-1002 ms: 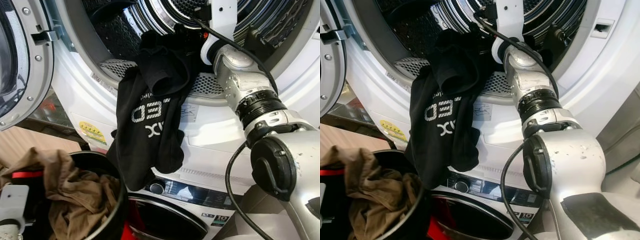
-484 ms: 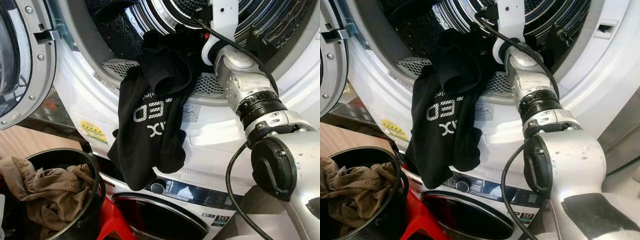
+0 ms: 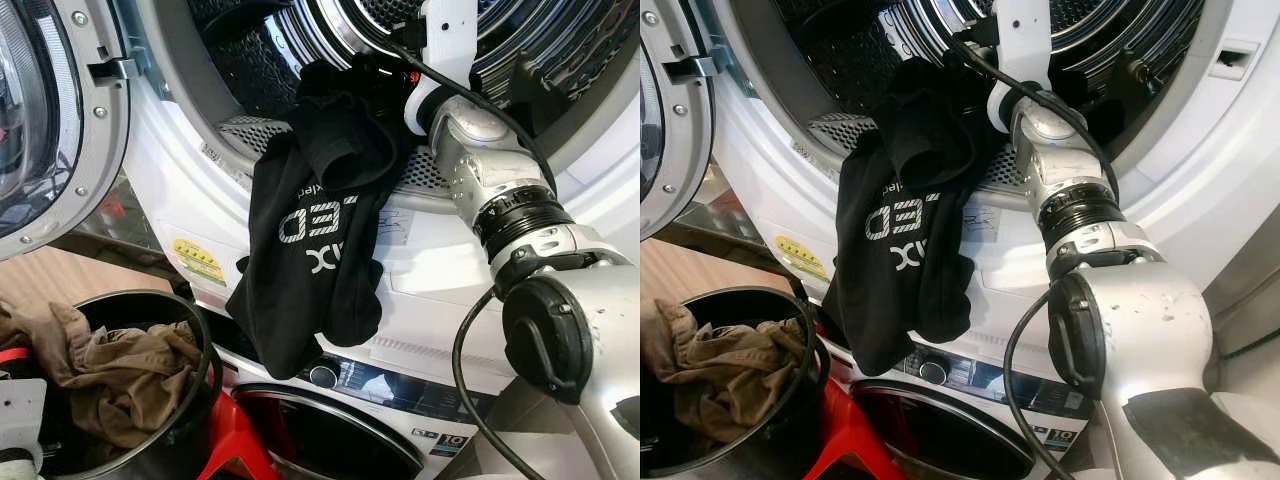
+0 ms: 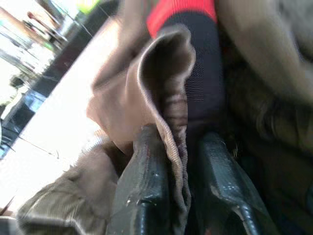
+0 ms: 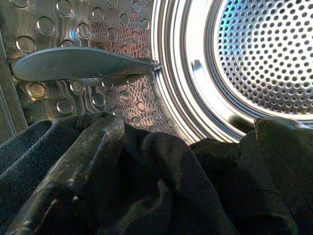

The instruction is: Clothes washing

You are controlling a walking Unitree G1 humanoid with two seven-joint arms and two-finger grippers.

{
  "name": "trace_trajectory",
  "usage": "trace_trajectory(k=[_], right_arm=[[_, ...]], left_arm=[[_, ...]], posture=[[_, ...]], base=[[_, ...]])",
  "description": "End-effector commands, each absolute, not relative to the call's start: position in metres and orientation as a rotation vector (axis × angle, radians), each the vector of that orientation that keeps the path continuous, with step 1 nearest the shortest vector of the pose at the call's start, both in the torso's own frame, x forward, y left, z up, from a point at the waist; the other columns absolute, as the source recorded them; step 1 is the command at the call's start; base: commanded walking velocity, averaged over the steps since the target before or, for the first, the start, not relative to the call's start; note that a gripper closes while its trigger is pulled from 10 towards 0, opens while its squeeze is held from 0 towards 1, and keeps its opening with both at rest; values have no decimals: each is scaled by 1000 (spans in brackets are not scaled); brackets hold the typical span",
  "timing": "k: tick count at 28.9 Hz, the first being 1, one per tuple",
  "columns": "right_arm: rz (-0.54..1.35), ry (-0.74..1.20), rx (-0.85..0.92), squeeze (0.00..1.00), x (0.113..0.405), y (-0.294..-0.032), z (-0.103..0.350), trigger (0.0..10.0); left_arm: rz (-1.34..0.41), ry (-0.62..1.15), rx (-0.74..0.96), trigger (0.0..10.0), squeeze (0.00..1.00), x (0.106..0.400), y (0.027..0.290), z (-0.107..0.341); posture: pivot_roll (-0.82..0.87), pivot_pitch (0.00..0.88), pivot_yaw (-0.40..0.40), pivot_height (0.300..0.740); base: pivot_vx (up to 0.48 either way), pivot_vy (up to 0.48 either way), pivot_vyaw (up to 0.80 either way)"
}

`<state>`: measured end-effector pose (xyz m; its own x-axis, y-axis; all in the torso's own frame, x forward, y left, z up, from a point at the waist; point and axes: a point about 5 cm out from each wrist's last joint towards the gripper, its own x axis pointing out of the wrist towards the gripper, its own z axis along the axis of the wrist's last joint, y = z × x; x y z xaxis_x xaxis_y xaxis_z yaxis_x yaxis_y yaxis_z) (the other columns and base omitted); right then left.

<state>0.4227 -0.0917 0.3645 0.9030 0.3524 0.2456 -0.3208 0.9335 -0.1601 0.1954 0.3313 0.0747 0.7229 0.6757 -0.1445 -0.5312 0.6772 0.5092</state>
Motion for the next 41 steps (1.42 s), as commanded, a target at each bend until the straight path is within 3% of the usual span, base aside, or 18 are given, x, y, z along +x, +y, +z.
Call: trace_trajectory(k=[1,9,12,16,18,19,24,25,27,30,35,41], right_arm=[[352,-280,-113,1000,423,-93,363,10000],[359,-278,-115,1000,423,-94,362,10000],[359,-277,-115,1000,423,-94,362,10000],[363,-276,-116,1000,423,-93,361,10000],[365,-275,-115,1000,423,-92,361,10000],[367,-273,-115,1000,423,-92,360,10000],[374,-268,-115,1000,423,-90,356,10000],[376,-268,-114,1000,423,-90,356,10000],[377,-268,-113,1000,423,-90,356,10000],[381,-268,-113,1000,423,-89,355,10000],[384,-266,-114,1000,423,-88,354,10000],[393,-279,-111,1000,422,-87,356,10000]], left_arm=[[743,239,498,10000,1000,195,334,91],[818,-25,510,10000,1000,192,330,122],[770,-78,535,10000,1000,197,323,128],[337,-15,490,10000,1000,224,284,106],[217,11,485,10000,1000,228,270,98],[136,-2,502,10000,0,229,259,97],[-115,-72,609,10000,0,234,234,103],[-158,-159,756,10000,0,237,228,116],[-184,-230,898,10000,0,238,223,125],[-152,-281,816,10000,0,240,219,134],[-426,-181,641,10000,0,232,191,110],[-586,-178,598,10000,0,235,169,111]], posture=[[40,63,25,740],[38,64,24,740],[39,66,23,740],[41,63,21,740],[40,62,23,740],[38,57,21,740],[37,54,22,740],[36,52,21,740],[36,51,22,740],[39,47,22,740],[35,40,19,740],[37,45,16,740]], base=[[0,0,0],[0,0,0],[0,0,0],[0,0,0],[0,0,0],[0,0,0],[0,0,0],[0,0,0],[0,0,0],[0,0,0],[0,0,0],[0,0,0]])
